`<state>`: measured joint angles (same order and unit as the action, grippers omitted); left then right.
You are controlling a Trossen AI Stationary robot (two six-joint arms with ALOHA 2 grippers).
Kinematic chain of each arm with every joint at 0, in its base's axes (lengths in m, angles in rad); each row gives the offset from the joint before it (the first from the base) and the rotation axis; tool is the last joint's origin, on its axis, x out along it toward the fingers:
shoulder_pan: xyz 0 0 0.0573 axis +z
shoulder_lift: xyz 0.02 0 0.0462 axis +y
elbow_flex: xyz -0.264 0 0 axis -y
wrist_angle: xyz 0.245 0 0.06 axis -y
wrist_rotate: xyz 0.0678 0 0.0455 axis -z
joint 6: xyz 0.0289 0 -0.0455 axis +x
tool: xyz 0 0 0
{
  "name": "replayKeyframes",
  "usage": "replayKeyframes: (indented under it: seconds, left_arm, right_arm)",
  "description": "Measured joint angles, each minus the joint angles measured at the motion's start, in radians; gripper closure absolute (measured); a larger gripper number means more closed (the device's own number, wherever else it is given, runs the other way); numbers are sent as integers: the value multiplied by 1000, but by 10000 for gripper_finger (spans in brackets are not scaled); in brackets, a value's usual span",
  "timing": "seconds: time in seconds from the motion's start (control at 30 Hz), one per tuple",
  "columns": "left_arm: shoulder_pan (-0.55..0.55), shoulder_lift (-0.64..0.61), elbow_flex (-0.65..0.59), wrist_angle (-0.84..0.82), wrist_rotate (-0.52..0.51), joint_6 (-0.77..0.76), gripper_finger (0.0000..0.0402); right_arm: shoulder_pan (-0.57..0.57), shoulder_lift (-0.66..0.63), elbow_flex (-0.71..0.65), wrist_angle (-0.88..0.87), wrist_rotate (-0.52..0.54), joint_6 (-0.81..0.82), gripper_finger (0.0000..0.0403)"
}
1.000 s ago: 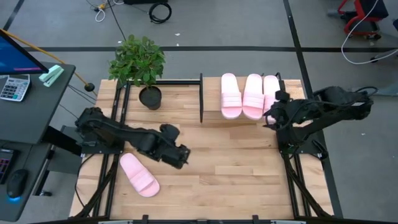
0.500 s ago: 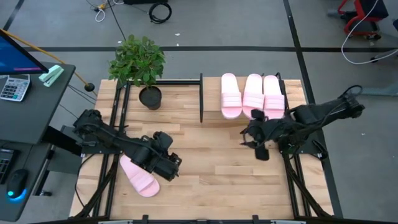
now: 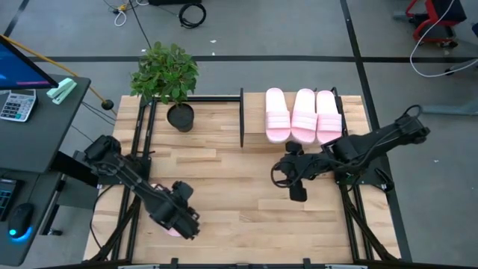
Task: Pick and place slides into the shelf
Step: Put the pink slide on the shelf
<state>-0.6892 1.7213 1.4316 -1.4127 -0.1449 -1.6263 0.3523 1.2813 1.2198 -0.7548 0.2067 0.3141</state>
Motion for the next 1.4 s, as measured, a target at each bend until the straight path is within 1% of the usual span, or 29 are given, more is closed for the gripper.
replayKeyframes:
  seconds: [0.1,0.17,0.33,0.43,0.6,0.7,0.87,0.97,1.07,1.13,1.27,1.4]
  left_arm:
    - [-21,-25,-18,-44,61,-12,66]
    - [-31,-59,-34,-47,82,-15,67]
    - [-51,-180,-96,-28,80,-88,77]
    - [-60,-258,-165,42,72,-98,84]
    - [-62,-389,-336,280,83,-65,88]
    - [-62,-433,-421,306,96,-94,88]
    - [-61,-463,-510,339,151,-93,88]
    - [-61,-468,-559,447,180,-76,88]
    - [-61,-467,-615,574,188,-65,88]
    - [-61,-467,-644,629,188,-66,88]
    - [-61,-467,-683,652,189,-68,88]
    - [-61,-467,-688,656,189,-62,88]
  right_arm:
    - [0,13,0,25,-8,0,190]
    - [0,16,0,35,-18,0,190]
    - [0,23,0,32,-26,0,190]
    - [0,22,0,31,-26,0,190]
    - [0,22,0,31,-28,0,190]
    - [0,22,0,31,-30,0,190]
    - [0,22,0,31,-30,0,190]
    - [0,22,0,31,-30,0,190]
    - [0,22,0,31,-30,1,190]
    - [0,22,0,31,-30,1,190]
    - [0,22,0,31,-34,1,190]
    - [0,22,0,30,-35,1,190]
